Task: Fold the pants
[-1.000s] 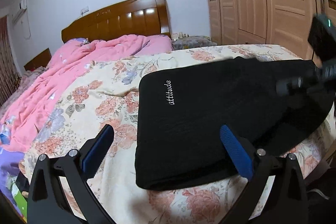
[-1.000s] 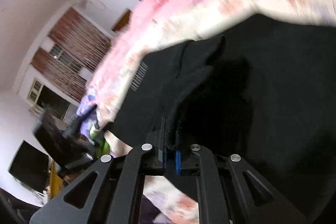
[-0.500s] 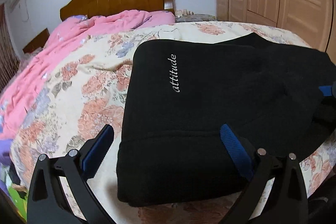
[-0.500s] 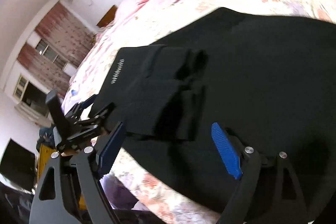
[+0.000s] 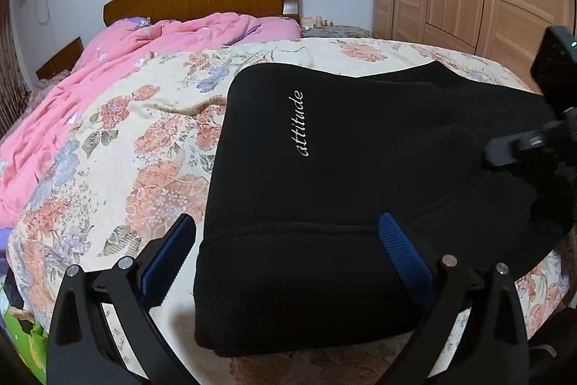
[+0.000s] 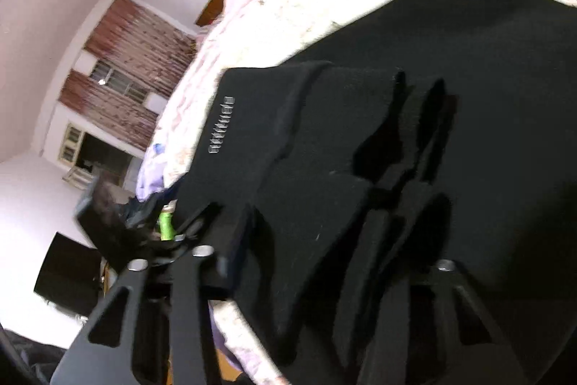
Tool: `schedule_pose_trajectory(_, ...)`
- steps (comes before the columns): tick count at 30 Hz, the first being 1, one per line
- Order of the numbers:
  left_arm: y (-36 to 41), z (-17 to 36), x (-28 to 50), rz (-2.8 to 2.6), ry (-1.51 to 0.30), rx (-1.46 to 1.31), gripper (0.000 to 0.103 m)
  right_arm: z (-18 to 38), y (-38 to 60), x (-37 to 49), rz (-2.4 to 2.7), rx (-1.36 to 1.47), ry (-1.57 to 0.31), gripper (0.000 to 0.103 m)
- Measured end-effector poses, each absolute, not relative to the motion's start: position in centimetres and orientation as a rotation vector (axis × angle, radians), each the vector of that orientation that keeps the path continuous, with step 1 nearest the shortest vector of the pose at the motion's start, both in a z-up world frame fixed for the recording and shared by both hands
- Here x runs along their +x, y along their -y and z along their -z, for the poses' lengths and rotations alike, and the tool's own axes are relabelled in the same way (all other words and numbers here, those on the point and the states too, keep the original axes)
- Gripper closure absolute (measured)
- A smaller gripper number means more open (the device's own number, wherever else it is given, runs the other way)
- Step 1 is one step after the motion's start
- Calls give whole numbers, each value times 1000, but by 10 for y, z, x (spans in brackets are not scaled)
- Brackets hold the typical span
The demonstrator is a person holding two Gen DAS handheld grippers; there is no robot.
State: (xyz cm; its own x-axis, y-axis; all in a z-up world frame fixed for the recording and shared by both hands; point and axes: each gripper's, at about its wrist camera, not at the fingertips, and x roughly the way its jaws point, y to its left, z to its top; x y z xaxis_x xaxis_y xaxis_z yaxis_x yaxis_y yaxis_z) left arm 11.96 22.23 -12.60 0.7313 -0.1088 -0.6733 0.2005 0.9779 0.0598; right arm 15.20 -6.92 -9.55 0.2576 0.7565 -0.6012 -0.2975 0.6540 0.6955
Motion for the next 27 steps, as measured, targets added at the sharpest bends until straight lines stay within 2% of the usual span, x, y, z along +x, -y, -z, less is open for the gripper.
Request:
schedule_pose_trajectory(2, -223, 123, 117, 171, -717, 140, 2, 94, 73, 147, -751, 504, -1067, 71)
schedule_pose_trajectory(4, -228, 111, 102, 172, -671, 136, 2, 82, 72, 142, -742, 472, -1032, 72)
schedule_pose_trajectory(7, -242, 98, 75, 189, -633, 137, 2, 56, 68, 139, -746, 441, -964, 73)
schedule_pose_trajectory(11, -252, 116, 58, 88, -721, 219, 2, 26, 64, 141, -770, 430, -883, 73)
schedule_pose_trajectory(19, -261, 134, 89, -30, -770, 184, 1, -1, 85, 128, -742, 416, -810, 73)
schedule_pose_trajectory(22, -267, 128, 96, -28, -757, 133, 1, 6, 98, 119, -702, 396, -802, 73)
schedule_pose_trajectory(27, -266, 126, 94, -16, -751, 83, 1, 80, 112, 120, -613, 383, -929, 73)
